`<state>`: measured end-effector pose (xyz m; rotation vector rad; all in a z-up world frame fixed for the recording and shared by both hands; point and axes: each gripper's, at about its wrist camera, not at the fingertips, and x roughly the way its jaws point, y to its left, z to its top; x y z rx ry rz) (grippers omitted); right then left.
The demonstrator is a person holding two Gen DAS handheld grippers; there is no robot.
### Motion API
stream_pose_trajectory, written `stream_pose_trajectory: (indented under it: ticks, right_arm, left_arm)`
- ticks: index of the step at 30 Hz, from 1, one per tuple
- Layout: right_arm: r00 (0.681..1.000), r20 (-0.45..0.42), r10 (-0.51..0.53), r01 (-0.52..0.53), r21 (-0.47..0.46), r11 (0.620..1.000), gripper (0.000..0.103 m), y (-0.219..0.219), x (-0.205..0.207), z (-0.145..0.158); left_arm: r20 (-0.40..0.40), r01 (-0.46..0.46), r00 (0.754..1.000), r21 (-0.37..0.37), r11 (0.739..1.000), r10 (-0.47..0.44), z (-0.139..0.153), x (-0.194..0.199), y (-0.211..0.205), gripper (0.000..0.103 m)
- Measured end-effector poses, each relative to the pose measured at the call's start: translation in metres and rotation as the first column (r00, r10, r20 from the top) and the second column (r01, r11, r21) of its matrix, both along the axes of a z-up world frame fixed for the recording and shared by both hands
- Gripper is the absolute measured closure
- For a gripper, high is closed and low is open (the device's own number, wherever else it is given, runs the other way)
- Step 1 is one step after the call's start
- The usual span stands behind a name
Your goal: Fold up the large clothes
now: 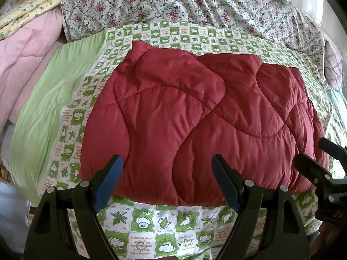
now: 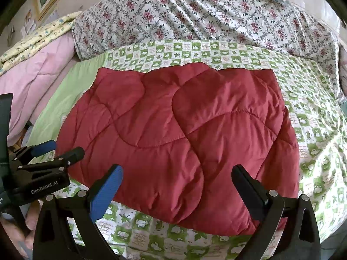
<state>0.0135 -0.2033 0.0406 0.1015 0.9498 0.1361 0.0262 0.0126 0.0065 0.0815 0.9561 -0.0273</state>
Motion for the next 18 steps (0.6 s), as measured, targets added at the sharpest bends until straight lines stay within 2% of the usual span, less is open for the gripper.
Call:
stream_pose_trajectory:
  ticks: [18]
  right_arm:
    - [1.0,-0.007,0.004,-0.003,0.023,1.0,0.002,-0.0031,0.0024,-0.0028]
  left_arm:
    - [-0.012,0.015,1.0,0.006,1.0,-0.015,-0.0029,0.0041,0.0012,0.019]
